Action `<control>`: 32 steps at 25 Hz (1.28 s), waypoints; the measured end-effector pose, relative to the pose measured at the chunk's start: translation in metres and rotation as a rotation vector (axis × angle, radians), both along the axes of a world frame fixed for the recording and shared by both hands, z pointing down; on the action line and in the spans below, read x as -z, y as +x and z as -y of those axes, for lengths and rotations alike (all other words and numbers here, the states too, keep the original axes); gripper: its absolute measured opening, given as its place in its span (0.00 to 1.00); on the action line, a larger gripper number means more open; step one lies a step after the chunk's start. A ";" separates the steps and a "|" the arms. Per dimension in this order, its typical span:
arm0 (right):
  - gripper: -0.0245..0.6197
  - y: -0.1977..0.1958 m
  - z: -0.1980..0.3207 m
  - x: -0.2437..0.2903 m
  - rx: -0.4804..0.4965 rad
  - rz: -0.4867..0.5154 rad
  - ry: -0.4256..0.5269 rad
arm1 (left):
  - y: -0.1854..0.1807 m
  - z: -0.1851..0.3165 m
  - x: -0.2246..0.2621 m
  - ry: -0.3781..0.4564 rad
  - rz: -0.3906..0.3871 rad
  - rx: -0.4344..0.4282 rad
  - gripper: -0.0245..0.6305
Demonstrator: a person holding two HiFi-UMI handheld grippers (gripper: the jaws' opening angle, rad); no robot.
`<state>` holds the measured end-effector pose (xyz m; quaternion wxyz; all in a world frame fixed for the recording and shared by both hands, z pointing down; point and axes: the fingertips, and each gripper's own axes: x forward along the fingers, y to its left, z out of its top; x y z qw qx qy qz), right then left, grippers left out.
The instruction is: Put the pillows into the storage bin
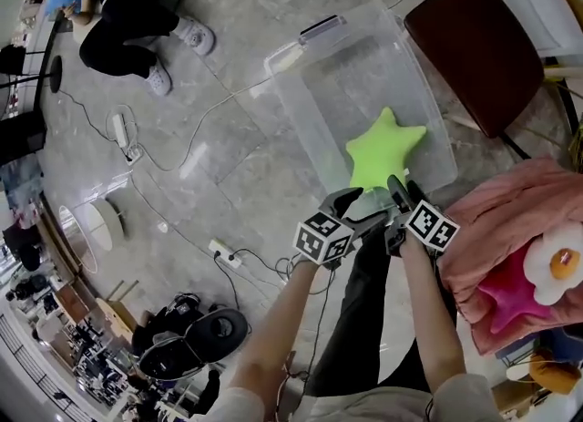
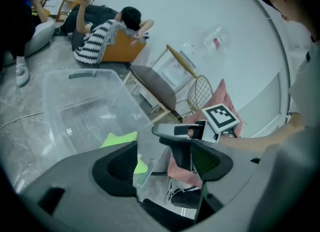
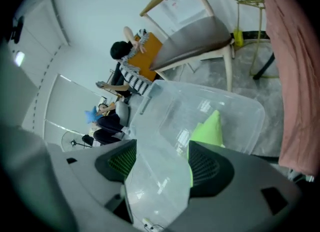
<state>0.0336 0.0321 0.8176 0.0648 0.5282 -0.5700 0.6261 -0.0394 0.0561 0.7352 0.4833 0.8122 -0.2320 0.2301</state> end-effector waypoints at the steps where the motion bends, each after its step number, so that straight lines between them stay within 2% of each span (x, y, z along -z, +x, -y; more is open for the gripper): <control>1: 0.53 0.000 0.004 0.013 0.032 -0.007 0.038 | 0.001 0.002 0.005 0.012 0.002 0.011 0.56; 4: 0.53 0.000 0.005 0.048 0.107 -0.019 0.121 | 0.006 0.001 0.013 0.035 0.015 0.030 0.56; 8: 0.53 0.008 -0.013 0.093 0.183 -0.045 0.194 | 0.025 -0.015 0.019 0.018 0.028 0.060 0.56; 11: 0.53 0.022 -0.031 0.126 0.238 -0.080 0.240 | 0.041 -0.025 0.033 0.032 0.036 0.112 0.56; 16: 0.53 0.038 -0.046 0.178 0.378 -0.207 0.342 | 0.062 -0.030 0.054 0.059 0.058 0.177 0.56; 18: 0.53 0.054 -0.049 0.196 0.401 -0.264 0.384 | 0.077 -0.030 0.073 0.078 0.046 0.194 0.56; 26: 0.53 0.144 -0.063 0.242 0.321 -0.441 0.464 | 0.150 -0.038 0.117 0.168 0.055 0.139 0.56; 29: 0.53 0.177 -0.069 0.259 0.233 -0.483 0.471 | 0.178 -0.039 0.136 0.244 0.104 0.070 0.56; 32: 0.53 0.212 -0.077 0.279 0.176 -0.520 0.490 | 0.218 -0.043 0.160 0.297 0.091 0.006 0.56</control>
